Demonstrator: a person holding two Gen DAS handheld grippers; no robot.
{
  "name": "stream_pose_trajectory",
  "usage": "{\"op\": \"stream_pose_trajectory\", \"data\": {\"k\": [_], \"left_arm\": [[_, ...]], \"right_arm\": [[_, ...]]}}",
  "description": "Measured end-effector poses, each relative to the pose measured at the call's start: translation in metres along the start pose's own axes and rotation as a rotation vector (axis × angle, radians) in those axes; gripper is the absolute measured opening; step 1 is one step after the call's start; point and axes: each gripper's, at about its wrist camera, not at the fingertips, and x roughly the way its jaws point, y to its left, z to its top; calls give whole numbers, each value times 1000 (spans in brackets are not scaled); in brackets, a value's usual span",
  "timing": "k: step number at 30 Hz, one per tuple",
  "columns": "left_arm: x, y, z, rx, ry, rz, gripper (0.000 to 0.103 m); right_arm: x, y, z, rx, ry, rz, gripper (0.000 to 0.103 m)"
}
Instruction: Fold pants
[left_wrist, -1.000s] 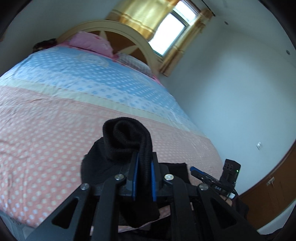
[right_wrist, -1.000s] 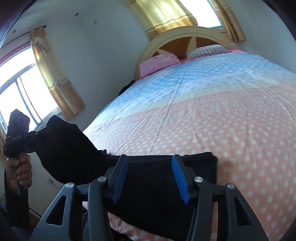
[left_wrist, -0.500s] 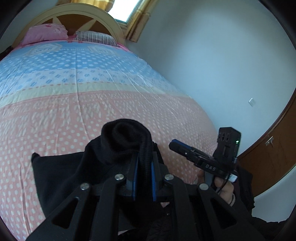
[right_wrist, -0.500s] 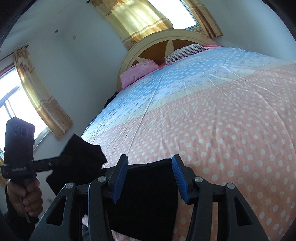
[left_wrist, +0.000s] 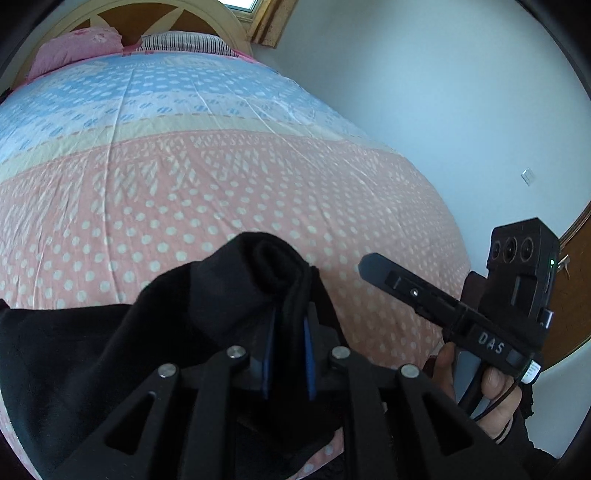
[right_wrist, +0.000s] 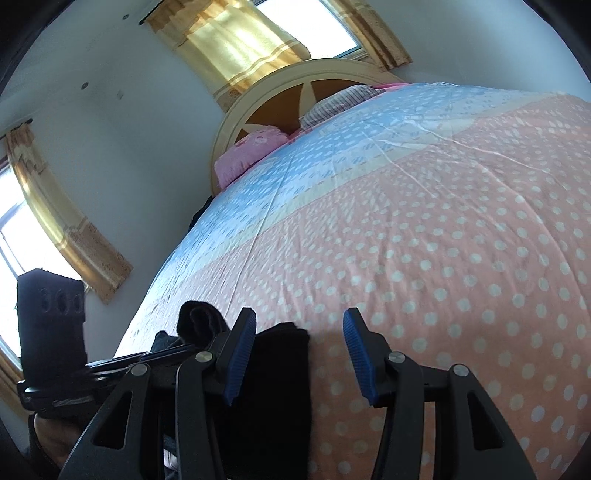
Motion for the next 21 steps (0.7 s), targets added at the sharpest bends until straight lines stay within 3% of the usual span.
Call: {"op": "stream_pose_trajectory", "data": {"k": [5, 7, 9, 13, 18, 20, 21], "left_arm": [[-32, -17, -3, 40, -74, -54, 28], [-45, -19, -3, 63, -119, -36, 57], [-65, -15, -8, 66, -188, 7, 69], [-82, 10, -19, 42, -244, 113, 69], [-81, 53, -35, -15, -265, 306, 73], [-81, 66, -41, -40, -270, 342, 73], [-80, 69, -42, -46, -273, 357, 73]], "right_arm": [[-7, -2, 3, 25, -16, 8, 51], [-6, 5, 3, 21, -1, 37, 51], [-4, 15, 2, 6, 23, 79, 51], [5, 43, -7, -54, 118, 158, 60], [22, 61, -24, -155, 199, 55, 60], [26, 60, -29, -167, 217, 24, 52], [28, 61, -32, -170, 232, 30, 40]]}}
